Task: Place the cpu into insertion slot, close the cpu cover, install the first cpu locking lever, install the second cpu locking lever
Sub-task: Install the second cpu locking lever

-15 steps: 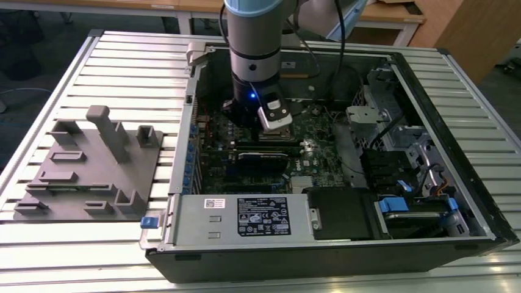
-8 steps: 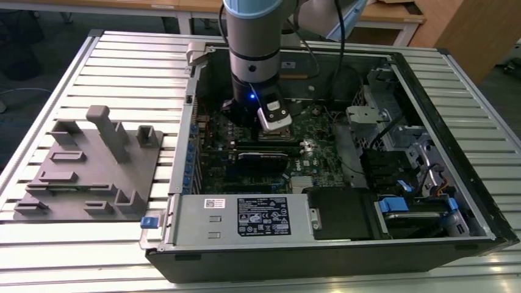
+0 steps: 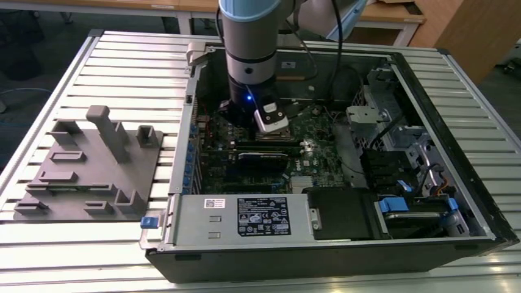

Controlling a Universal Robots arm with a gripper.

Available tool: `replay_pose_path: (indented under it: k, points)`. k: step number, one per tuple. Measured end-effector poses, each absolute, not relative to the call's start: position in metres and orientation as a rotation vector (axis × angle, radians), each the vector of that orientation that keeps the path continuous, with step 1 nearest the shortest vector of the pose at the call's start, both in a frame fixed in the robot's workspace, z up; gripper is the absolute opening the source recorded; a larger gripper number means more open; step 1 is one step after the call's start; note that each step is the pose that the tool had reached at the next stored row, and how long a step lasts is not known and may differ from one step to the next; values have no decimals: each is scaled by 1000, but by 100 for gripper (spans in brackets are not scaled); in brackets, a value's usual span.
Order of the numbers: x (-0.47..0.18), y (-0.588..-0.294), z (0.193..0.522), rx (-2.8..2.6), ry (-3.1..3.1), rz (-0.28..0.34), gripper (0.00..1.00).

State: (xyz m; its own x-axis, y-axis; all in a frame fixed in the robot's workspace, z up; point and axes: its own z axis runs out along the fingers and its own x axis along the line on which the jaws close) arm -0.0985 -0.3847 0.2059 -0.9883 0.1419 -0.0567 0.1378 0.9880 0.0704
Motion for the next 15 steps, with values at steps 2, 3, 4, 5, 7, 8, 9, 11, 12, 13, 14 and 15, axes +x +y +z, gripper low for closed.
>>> replay_pose_path:
  k: [2, 3, 4, 5, 7, 8, 9, 11, 12, 13, 14, 15]
  points:
    - [-99, -385, 205, 217, 3071, 119, 10]
    - [-99, -385, 205, 217, 3071, 121, 10]
    - [-99, -385, 205, 217, 3071, 121, 10]
    - [-99, -385, 205, 217, 3071, 122, 10]
    - [-99, -385, 204, 217, 3071, 123, 10]
    - [-99, -385, 203, 217, 3071, 124, 10]
    - [-99, -385, 203, 217, 3071, 125, 10]
    - [-99, -385, 202, 217, 3071, 130, 10]
    - [-99, -385, 202, 217, 3071, 133, 10]
    - [-99, -385, 202, 217, 3071, 136, 10]
    - [-99, -385, 202, 217, 3071, 141, 10]
    - [-99, -385, 201, 218, 3071, 145, 10]
